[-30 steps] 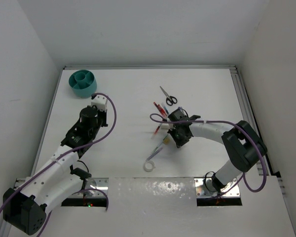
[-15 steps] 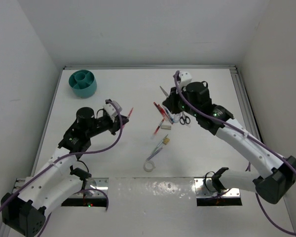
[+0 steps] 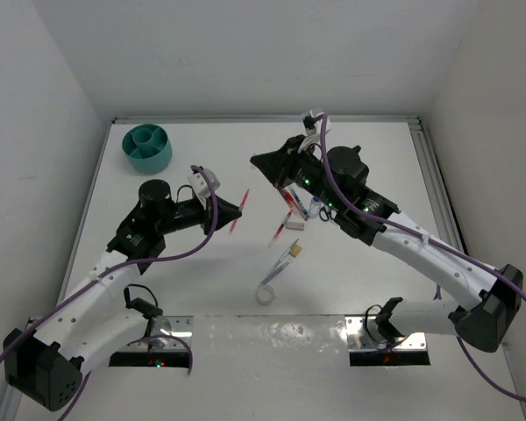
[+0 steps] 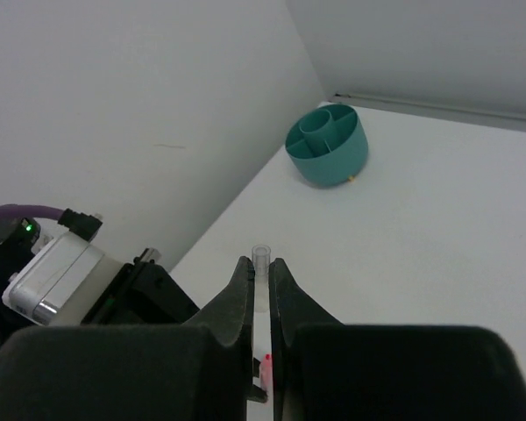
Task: Sort the stationery into containers
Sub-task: Close the pen cap on the pen.
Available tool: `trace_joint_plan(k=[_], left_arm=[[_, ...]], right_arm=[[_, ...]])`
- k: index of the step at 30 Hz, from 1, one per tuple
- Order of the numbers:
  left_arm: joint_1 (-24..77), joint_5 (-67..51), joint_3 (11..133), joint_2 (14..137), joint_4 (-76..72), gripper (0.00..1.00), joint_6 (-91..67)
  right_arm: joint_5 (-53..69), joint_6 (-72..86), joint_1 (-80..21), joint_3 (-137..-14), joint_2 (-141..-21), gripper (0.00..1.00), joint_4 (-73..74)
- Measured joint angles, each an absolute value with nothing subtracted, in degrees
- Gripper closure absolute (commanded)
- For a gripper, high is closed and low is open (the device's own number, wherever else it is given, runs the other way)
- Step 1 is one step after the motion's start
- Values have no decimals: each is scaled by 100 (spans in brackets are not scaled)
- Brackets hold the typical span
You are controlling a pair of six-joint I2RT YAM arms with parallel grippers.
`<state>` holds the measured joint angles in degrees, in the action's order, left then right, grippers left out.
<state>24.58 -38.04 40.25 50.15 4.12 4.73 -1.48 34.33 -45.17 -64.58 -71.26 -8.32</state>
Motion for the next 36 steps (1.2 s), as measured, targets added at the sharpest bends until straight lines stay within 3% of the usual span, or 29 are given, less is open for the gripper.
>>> trace_joint_plan(k=[13, 36], left_arm=[[2469, -3701, 4060, 5009, -244, 100, -613], [2467, -3542, 3951, 4847, -451, 100, -735]], right_arm=[[-552, 2987, -5070, -6366, -7150, 100, -1452], [-1052, 2561, -5251, -6366, -7301, 100, -1363]])
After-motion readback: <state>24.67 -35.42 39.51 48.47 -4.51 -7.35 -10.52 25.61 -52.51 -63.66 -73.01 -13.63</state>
